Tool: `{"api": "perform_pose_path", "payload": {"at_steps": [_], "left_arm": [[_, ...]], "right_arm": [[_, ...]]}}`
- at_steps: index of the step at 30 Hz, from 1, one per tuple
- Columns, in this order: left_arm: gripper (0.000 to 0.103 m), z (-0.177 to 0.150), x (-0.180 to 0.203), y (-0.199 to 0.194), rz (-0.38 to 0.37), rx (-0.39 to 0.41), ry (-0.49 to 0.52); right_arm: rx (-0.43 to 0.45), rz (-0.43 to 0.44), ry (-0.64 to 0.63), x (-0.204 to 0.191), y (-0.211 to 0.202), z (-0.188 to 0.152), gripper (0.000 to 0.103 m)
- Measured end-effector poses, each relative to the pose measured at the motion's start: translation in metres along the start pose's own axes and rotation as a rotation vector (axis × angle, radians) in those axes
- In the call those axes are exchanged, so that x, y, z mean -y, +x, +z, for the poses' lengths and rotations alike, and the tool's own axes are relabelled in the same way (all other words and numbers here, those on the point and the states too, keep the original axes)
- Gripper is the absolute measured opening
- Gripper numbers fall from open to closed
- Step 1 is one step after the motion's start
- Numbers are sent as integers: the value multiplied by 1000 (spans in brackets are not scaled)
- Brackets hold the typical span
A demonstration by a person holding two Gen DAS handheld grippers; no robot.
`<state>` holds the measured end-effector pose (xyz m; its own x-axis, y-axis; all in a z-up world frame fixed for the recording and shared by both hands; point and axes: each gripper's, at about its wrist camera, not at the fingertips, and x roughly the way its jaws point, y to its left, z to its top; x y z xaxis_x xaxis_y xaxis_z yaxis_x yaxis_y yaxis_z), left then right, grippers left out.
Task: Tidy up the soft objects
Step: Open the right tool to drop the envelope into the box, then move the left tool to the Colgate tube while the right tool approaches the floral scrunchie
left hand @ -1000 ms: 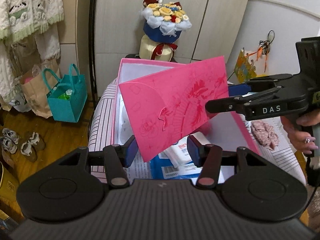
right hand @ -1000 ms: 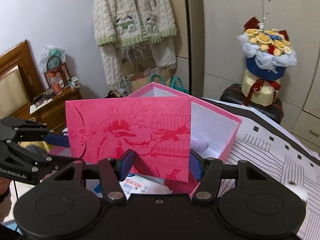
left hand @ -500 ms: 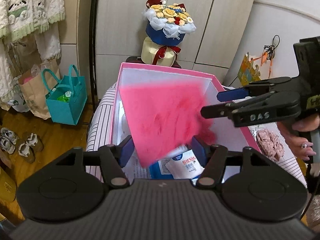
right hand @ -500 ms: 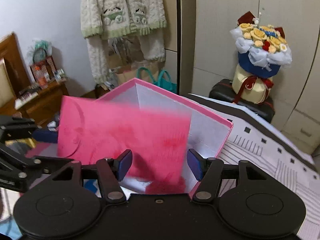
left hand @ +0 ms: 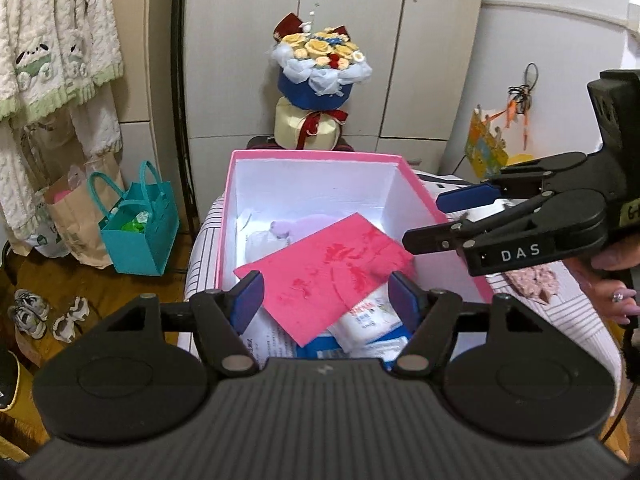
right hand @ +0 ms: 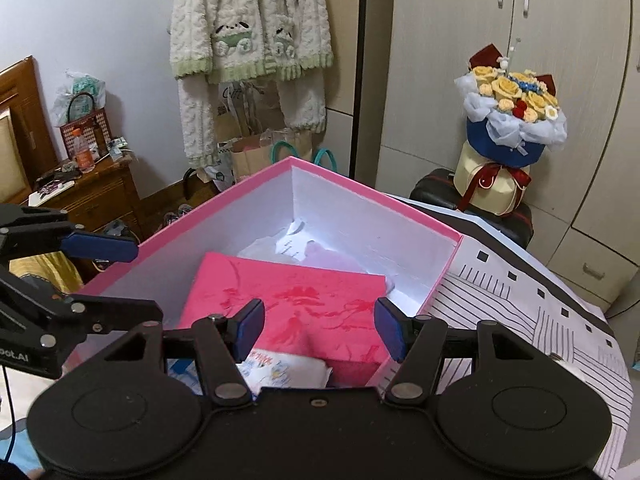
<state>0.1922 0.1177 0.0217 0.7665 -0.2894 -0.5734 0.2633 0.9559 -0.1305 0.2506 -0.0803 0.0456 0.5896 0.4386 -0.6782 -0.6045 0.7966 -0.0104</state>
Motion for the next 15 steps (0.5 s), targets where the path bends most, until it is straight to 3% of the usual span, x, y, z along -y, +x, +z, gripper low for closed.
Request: {"api": "perform_pose_path", "payload": {"at_steps": [9, 15], "left_arm": [[71, -8, 24, -41, -41, 14, 34], [74, -11, 45, -69, -74, 50, 64]], "right_arm": [[34, -24, -58, -29, -51, -11, 66], [97, 23, -80, -35, -92, -25, 66]]}}
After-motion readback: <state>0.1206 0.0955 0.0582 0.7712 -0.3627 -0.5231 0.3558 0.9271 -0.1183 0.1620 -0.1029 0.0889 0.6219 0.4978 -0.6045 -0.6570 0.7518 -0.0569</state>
